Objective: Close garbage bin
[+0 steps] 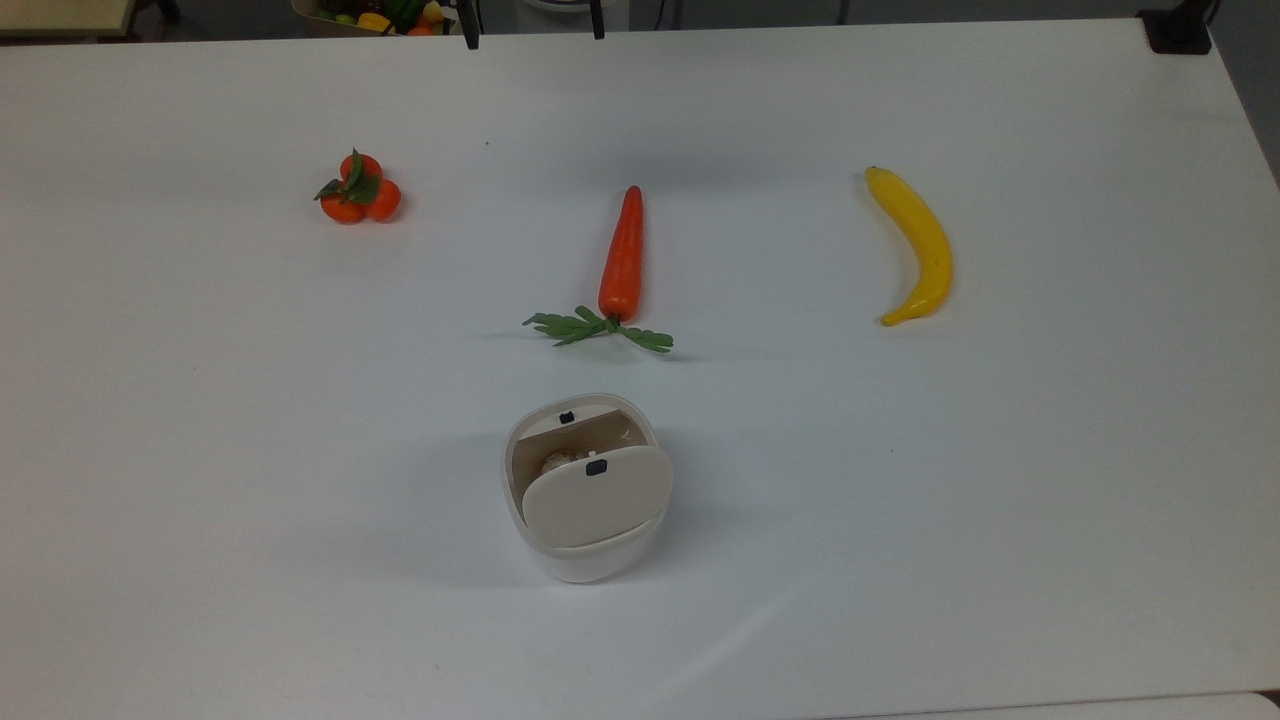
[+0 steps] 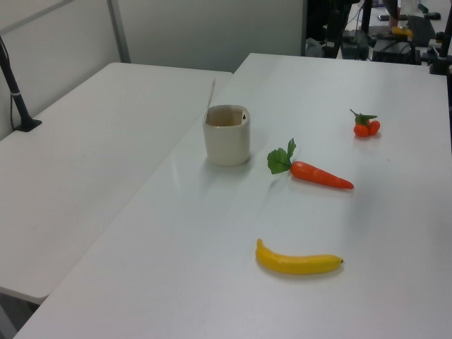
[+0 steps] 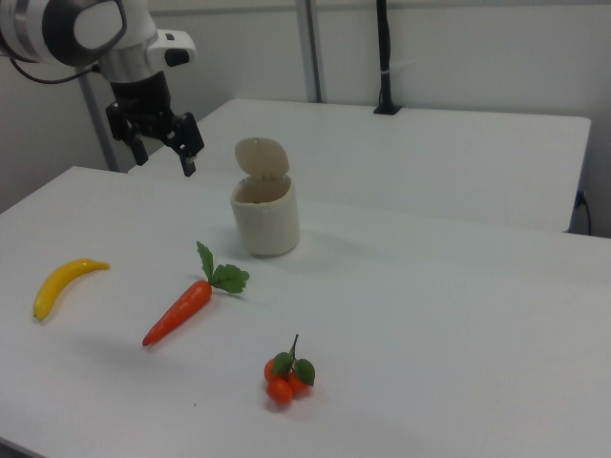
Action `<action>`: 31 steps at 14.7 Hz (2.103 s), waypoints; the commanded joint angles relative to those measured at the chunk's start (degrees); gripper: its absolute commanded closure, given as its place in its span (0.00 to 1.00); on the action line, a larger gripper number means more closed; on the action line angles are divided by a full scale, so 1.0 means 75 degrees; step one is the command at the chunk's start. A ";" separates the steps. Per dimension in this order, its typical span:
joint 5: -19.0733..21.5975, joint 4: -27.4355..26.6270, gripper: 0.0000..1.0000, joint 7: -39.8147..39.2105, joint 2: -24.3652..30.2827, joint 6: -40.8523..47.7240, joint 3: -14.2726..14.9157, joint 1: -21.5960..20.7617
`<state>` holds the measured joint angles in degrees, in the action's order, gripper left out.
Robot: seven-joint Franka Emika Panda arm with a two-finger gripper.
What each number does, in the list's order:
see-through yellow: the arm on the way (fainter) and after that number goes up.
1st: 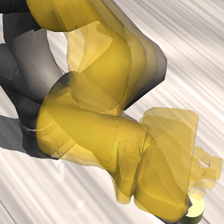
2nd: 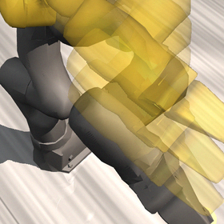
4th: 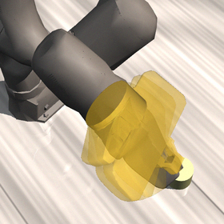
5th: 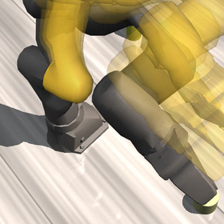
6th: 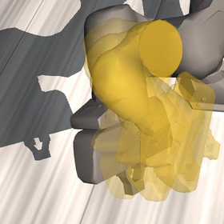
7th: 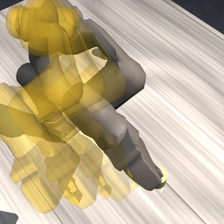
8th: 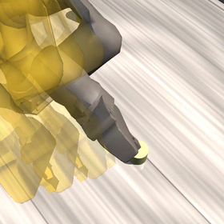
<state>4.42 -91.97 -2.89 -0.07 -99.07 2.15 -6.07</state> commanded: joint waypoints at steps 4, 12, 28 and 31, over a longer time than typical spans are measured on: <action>0.0020 -0.0217 0.00 -0.0223 0.0115 -0.0185 0.0018 0.0012; 0.0020 -0.0206 0.05 -0.0236 0.0022 -0.0209 0.0018 0.0013; 0.0231 -0.0217 1.00 -0.0247 -0.0049 -0.0407 0.0006 0.0024; 0.0243 -0.0217 1.00 -0.0236 -0.0084 -0.0560 0.0006 0.0024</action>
<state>5.04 -92.27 -3.37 -1.06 -100.82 2.15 -6.06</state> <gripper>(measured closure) 0.996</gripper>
